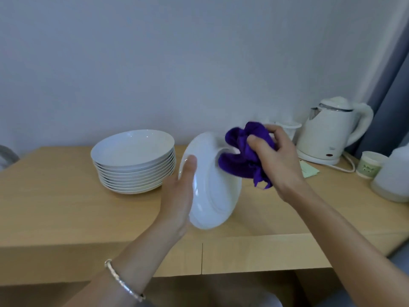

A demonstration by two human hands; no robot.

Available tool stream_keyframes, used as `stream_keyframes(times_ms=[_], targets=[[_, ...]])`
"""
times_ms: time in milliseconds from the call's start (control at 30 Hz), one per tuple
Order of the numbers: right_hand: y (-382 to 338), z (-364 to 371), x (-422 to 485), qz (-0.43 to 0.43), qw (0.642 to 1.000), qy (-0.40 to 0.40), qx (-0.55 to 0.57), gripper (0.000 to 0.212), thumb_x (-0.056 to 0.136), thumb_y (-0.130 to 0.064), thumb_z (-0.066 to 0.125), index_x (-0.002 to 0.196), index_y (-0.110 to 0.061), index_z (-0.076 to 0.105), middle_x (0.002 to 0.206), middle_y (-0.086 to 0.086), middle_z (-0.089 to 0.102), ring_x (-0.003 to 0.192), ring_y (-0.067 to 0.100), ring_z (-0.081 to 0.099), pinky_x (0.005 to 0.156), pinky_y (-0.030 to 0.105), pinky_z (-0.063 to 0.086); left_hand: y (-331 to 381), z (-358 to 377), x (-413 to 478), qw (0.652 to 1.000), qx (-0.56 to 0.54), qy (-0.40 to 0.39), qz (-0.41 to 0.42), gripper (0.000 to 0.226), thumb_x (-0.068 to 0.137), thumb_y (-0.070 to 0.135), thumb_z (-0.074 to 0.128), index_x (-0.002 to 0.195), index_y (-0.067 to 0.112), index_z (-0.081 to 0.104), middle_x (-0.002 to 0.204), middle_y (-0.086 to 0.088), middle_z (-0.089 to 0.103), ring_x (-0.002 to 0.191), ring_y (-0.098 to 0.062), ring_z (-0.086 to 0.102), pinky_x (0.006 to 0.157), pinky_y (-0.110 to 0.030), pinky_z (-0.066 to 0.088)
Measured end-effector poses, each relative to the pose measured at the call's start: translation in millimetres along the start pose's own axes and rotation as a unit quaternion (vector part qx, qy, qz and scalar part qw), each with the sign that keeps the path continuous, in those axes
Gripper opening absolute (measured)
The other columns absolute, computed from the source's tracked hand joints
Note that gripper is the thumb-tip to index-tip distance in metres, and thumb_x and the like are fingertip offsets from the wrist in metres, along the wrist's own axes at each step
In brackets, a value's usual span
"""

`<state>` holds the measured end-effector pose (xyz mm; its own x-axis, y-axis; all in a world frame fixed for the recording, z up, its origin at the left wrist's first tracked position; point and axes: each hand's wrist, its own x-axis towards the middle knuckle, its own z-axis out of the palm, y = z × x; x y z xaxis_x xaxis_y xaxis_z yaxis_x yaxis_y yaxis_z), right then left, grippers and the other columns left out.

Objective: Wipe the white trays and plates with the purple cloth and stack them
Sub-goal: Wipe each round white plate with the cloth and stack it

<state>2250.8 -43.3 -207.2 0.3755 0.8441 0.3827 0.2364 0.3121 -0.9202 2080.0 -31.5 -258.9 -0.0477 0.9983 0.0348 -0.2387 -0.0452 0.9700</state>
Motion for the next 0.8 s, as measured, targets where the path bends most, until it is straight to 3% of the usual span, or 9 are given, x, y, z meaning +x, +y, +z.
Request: stream_keyframes(times_ms=[67,167,267,333,400,500,633,733,800], targets=[[14,2,-4,0.016,0.999,-0.019,-0.029,0.026,0.079,-0.031,0.069,0.103,-0.033,0.058,0.089,-0.002,0.068,0.070,0.006,0.066,0.062,0.021,0.051,-12,-4,7,0.985,-0.123,0.008,-0.117,0.043,0.088,0.054,0.056,0.106,0.016,0.067,0.099,0.000,0.073,0.093,-0.021,0.068,0.083,-0.040,0.053],[33,8,-9,0.029,0.996,-0.047,-0.063,0.024,0.082,-0.024,0.069,0.099,-0.033,0.056,0.084,-0.004,0.065,0.059,-0.003,0.061,0.051,0.010,0.044,-30,-12,11,0.960,-0.192,0.033,-0.203,0.049,0.088,0.057,0.052,0.120,0.022,0.062,0.106,-0.003,0.072,0.096,-0.026,0.067,0.075,-0.039,0.053],[54,14,-11,0.033,0.992,-0.062,-0.103,0.025,0.080,-0.026,0.072,0.098,-0.034,0.056,0.086,-0.014,0.063,0.069,-0.007,0.060,0.055,0.005,0.042,-38,-17,15,0.957,-0.178,0.063,-0.220,0.049,0.091,0.056,0.049,0.120,0.018,0.060,0.106,-0.006,0.071,0.092,-0.027,0.067,0.066,-0.036,0.052],[65,18,-12,0.035,0.987,-0.075,-0.136,0.028,0.079,-0.030,0.072,0.102,-0.033,0.056,0.089,-0.018,0.062,0.075,-0.007,0.059,0.057,0.005,0.043,-43,-18,17,0.969,-0.129,0.083,-0.191,0.046,0.093,0.052,0.049,0.122,0.017,0.058,0.109,-0.008,0.069,0.093,-0.027,0.066,0.068,-0.037,0.054],[72,21,-13,0.035,0.984,-0.082,-0.156,0.030,0.078,-0.032,0.072,0.103,-0.034,0.056,0.091,-0.019,0.061,0.076,-0.005,0.059,0.055,0.008,0.044,-50,-24,21,0.987,-0.056,0.090,-0.121,0.043,0.094,0.045,0.052,0.129,0.020,0.052,0.120,-0.004,0.064,0.104,-0.024,0.063,0.083,-0.042,0.054],[77,25,-13,0.019,0.979,-0.092,-0.182,0.032,0.076,-0.036,0.072,0.104,-0.033,0.056,0.094,-0.018,0.059,0.083,-0.004,0.057,0.059,0.010,0.044,-56,-35,27,0.991,0.130,0.004,-0.013,0.046,0.081,0.044,0.070,0.119,0.024,0.055,0.119,0.000,0.062,0.104,-0.016,0.061,0.087,-0.035,0.052],[85,29,-12,0.006,0.975,-0.097,-0.198,0.036,0.075,-0.039,0.072,0.107,-0.032,0.057,0.101,-0.012,0.059,0.089,0.002,0.056,0.075,0.022,0.049,-60,-45,30,0.944,0.322,-0.074,0.023,0.093,0.029,0.066,0.079,0.105,0.025,0.047,0.119,0.005,0.044,0.111,-0.013,0.047,0.090,-0.035,0.047],[89,32,-11,0.007,0.972,-0.100,-0.211,0.040,0.074,-0.042,0.071,0.111,-0.031,0.057,0.103,-0.011,0.059,0.091,0.004,0.056,0.078,0.027,0.050,-68,-56,35,0.891,0.423,-0.160,0.039,0.140,0.020,0.081,0.077,0.139,0.028,0.028,0.142,0.004,0.027,0.133,-0.018,0.028,0.107,-0.044,0.037],[90,34,-10,0.006,0.972,-0.100,-0.213,0.042,0.074,-0.043,0.071,0.112,-0.031,0.057,0.104,-0.011,0.059,0.092,0.005,0.056,0.079,0.028,0.051,-69,-61,36,0.865,0.466,-0.184,0.019,0.154,0.018,0.087,0.072,0.148,0.028,0.013,0.149,0.008,0.015,0.140,-0.019,0.017,0.111,-0.047,0.031]])
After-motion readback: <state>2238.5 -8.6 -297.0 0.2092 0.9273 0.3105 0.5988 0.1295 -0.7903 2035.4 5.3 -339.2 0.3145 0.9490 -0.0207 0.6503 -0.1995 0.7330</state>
